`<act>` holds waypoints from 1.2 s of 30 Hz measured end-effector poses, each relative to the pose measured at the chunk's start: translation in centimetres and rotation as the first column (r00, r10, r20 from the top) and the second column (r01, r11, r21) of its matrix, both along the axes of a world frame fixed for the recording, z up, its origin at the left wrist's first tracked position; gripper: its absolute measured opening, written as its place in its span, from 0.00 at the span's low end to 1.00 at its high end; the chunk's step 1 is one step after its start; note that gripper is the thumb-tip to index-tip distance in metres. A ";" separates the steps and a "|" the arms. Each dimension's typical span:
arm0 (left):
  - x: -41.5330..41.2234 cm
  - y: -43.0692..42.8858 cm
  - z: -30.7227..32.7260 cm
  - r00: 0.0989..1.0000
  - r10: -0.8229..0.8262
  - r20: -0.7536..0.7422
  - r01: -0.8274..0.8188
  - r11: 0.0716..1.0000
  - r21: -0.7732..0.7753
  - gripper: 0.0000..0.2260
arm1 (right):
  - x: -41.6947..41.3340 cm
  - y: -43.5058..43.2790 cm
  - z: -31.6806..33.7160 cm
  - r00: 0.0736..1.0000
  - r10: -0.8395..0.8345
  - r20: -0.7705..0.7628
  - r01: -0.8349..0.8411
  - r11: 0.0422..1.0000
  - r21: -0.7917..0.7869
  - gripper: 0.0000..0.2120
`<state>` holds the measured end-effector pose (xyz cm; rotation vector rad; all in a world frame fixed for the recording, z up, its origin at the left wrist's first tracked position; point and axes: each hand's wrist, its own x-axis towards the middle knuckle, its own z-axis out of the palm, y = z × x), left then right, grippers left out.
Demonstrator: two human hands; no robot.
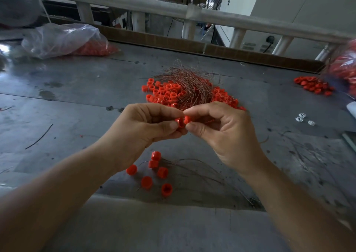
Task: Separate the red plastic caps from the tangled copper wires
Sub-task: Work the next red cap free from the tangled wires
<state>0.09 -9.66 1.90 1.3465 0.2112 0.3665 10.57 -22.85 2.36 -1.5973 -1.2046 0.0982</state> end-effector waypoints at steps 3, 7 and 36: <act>0.0 0.1 -0.1 1.000 -0.003 0.004 0.003 1.000 0.009 0.09 | -0.3 0.2 -0.3 0.998 -0.026 0.052 0.026 1.000 -0.005 0.14; -0.1 0.2 -0.3 1.000 -0.009 0.008 0.009 0.999 0.052 0.09 | -0.3 0.2 -0.4 0.986 -0.064 0.153 0.065 0.998 0.000 0.12; -0.6 0.0 -0.3 0.998 -0.056 -0.038 0.062 0.983 0.174 0.08 | -0.5 0.1 -0.8 0.911 -0.071 0.407 0.068 0.997 0.024 0.07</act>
